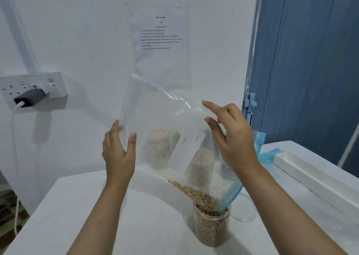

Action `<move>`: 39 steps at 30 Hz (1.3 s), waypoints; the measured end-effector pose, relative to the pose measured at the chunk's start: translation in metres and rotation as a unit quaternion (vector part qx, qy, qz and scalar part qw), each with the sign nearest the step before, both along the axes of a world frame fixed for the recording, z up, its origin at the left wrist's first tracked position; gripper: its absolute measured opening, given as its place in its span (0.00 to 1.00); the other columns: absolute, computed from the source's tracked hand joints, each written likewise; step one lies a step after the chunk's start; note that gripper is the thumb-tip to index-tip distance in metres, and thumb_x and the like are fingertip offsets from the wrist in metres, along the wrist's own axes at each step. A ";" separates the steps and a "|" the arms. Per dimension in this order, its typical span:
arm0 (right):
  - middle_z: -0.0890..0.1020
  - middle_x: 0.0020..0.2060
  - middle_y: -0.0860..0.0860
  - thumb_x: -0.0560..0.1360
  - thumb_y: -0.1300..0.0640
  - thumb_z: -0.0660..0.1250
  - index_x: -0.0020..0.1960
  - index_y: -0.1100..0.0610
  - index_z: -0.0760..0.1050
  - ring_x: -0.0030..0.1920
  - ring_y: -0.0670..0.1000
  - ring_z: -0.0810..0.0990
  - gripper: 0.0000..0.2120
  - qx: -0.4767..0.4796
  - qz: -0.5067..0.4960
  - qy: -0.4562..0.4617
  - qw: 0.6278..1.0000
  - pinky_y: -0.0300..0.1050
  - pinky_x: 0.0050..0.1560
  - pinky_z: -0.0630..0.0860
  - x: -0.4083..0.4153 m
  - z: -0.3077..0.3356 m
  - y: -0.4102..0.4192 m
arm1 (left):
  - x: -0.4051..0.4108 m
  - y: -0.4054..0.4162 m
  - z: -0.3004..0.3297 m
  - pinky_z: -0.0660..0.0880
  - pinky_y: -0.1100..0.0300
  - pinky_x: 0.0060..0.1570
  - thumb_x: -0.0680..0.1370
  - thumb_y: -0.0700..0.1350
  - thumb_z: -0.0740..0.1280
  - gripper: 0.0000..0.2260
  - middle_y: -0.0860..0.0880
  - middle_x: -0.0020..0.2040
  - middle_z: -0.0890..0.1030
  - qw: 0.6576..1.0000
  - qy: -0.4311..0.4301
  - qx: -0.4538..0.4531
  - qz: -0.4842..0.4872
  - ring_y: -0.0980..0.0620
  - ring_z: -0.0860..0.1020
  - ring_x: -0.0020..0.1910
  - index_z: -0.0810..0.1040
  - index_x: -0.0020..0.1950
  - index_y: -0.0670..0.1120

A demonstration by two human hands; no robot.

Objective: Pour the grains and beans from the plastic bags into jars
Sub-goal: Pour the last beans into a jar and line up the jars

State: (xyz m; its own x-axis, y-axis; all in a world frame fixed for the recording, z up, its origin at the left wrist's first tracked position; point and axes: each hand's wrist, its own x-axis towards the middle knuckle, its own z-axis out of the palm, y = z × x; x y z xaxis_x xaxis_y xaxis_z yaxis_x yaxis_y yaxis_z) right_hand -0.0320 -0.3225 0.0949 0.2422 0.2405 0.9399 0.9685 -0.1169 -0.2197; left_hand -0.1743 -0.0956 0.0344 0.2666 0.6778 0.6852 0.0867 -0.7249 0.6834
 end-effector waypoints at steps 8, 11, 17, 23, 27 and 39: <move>0.74 0.42 0.52 0.81 0.60 0.66 0.69 0.54 0.76 0.44 0.48 0.72 0.17 0.009 -0.008 -0.002 1.000 0.27 0.48 0.66 0.001 -0.001 0.001 | 0.001 0.016 0.014 0.67 0.42 0.68 0.84 0.52 0.56 0.20 0.55 0.60 0.65 0.999 -0.019 0.036 -0.010 0.52 0.71 0.61 0.66 0.75 0.49; 0.73 0.43 0.49 0.81 0.59 0.65 0.70 0.53 0.75 0.45 0.48 0.72 0.17 0.013 -0.015 -0.001 1.000 0.27 0.48 0.66 0.005 -0.003 -0.002 | 0.000 0.019 0.024 0.68 0.44 0.68 0.83 0.53 0.56 0.21 0.52 0.61 0.66 0.998 -0.014 0.059 -0.012 0.49 0.71 0.62 0.65 0.75 0.49; 0.74 0.44 0.51 0.82 0.58 0.65 0.70 0.52 0.74 0.45 0.49 0.73 0.17 0.020 -0.011 0.017 1.000 0.30 0.48 0.67 0.015 -0.007 -0.007 | 0.002 0.017 0.037 0.67 0.43 0.68 0.83 0.53 0.56 0.22 0.50 0.61 0.66 0.996 0.008 0.087 -0.004 0.48 0.70 0.62 0.64 0.76 0.50; 0.72 0.46 0.48 0.82 0.56 0.64 0.71 0.52 0.73 0.47 0.47 0.72 0.17 0.019 0.008 0.033 0.999 0.28 0.49 0.67 0.027 -0.011 -0.013 | 0.004 0.011 0.045 0.66 0.39 0.68 0.83 0.52 0.56 0.22 0.45 0.61 0.67 0.993 0.024 0.111 0.028 0.46 0.70 0.62 0.64 0.76 0.49; 0.72 0.47 0.47 0.82 0.54 0.63 0.71 0.52 0.73 0.47 0.45 0.71 0.18 0.018 0.024 0.047 0.998 0.26 0.50 0.66 0.034 -0.012 -0.017 | 0.005 0.005 0.049 0.66 0.38 0.67 0.83 0.52 0.56 0.22 0.43 0.60 0.68 0.990 0.024 0.131 0.045 0.45 0.70 0.61 0.64 0.76 0.49; 0.76 0.48 0.43 0.82 0.53 0.64 0.76 0.44 0.65 0.50 0.43 0.69 0.23 -0.005 0.060 0.067 0.996 0.28 0.52 0.64 0.048 -0.021 -0.026 | -0.001 -0.012 0.056 0.67 0.38 0.66 0.83 0.50 0.56 0.22 0.39 0.59 0.69 0.980 0.040 0.168 0.098 0.43 0.69 0.59 0.65 0.77 0.47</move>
State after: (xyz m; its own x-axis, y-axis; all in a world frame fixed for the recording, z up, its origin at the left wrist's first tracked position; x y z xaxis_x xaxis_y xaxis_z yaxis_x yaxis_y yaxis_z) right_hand 0.0157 -0.3484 0.0734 0.3354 0.2837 0.8983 0.9374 -0.0057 -0.3482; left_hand -0.1753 -0.1079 0.0904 0.2167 0.4613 0.8604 0.2905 -0.8719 0.3943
